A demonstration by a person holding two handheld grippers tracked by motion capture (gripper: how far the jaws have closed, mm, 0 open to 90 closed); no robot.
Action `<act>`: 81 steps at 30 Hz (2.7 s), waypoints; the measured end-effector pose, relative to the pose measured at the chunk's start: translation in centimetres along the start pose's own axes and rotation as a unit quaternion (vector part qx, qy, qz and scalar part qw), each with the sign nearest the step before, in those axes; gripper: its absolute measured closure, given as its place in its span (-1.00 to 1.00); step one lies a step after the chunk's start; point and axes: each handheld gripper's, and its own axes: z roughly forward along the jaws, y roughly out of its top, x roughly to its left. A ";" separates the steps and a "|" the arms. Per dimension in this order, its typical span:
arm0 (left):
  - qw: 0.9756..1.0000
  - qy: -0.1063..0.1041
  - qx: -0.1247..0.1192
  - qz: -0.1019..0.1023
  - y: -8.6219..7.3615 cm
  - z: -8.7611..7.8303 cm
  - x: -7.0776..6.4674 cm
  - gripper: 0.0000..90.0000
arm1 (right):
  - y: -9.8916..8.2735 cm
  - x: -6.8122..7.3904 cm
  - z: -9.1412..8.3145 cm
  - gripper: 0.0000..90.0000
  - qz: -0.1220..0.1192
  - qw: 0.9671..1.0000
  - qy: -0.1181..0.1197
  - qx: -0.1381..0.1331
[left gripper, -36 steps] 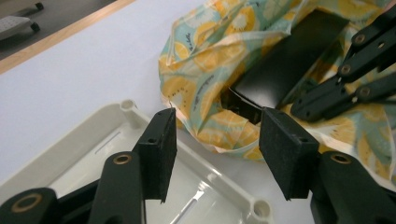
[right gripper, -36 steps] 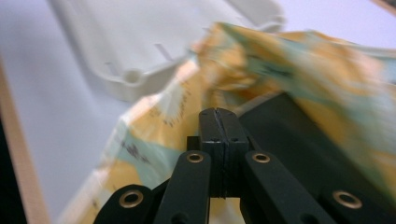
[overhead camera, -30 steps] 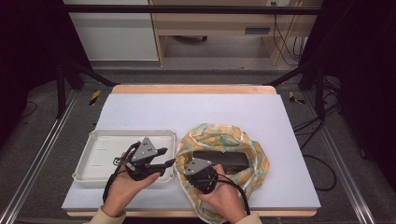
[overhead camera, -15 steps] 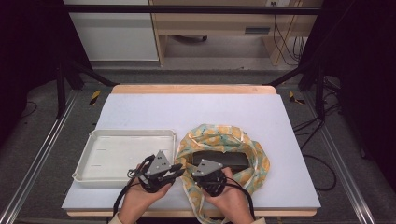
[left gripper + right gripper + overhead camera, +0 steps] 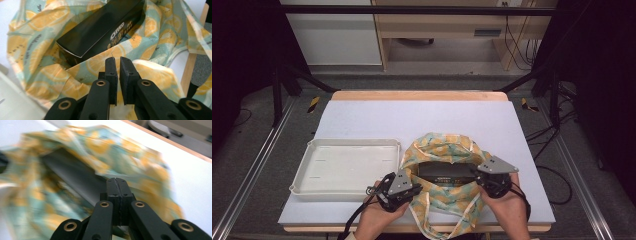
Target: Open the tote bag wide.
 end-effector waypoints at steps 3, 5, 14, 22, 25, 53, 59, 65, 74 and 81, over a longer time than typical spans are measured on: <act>1.000 0.001 0.009 0.001 0.1 0.8 0.0 0.91 | -0.3 -1.0 0.9 1.00 -0.006 1.000 0.000 0.013; 1.000 0.009 0.021 0.004 0.1 1.2 -0.1 0.92 | -0.2 -1.2 1.3 1.00 -0.011 1.000 -0.003 0.016; 0.998 0.005 0.058 0.001 0.0 2.7 0.1 1.00 | -2.0 -4.6 4.8 1.00 0.045 0.998 -0.015 0.036; 0.995 0.005 0.096 0.010 -0.3 3.6 -0.1 1.00 | -3.8 -6.0 6.4 1.00 0.081 0.995 0.003 0.064; 0.995 0.005 0.103 0.013 -0.4 3.6 -0.3 1.00 | -4.3 -6.1 6.8 1.00 0.095 0.992 0.014 0.078; 0.993 0.003 0.117 0.015 -0.8 3.8 -0.4 1.00 | -3.8 -0.9 -1.0 1.00 0.034 0.999 0.004 -0.031; 0.993 -0.002 0.116 0.010 -0.9 3.7 -0.3 1.00 | -4.1 1.4 0.7 1.00 -0.004 0.999 0.048 0.012; 0.994 -0.003 0.113 0.012 -0.9 3.4 -0.2 1.00 | -4.5 2.2 2.6 1.00 -0.021 0.996 0.063 0.065; 0.998 -0.010 0.060 0.007 1.0 0.0 0.0 1.00 | -4.9 3.3 3.8 1.00 -0.043 0.991 0.079 0.104; 0.999 0.005 0.029 0.014 4.3 -0.9 2.0 1.00 | -5.0 3.2 3.8 1.00 -0.042 0.990 0.083 0.104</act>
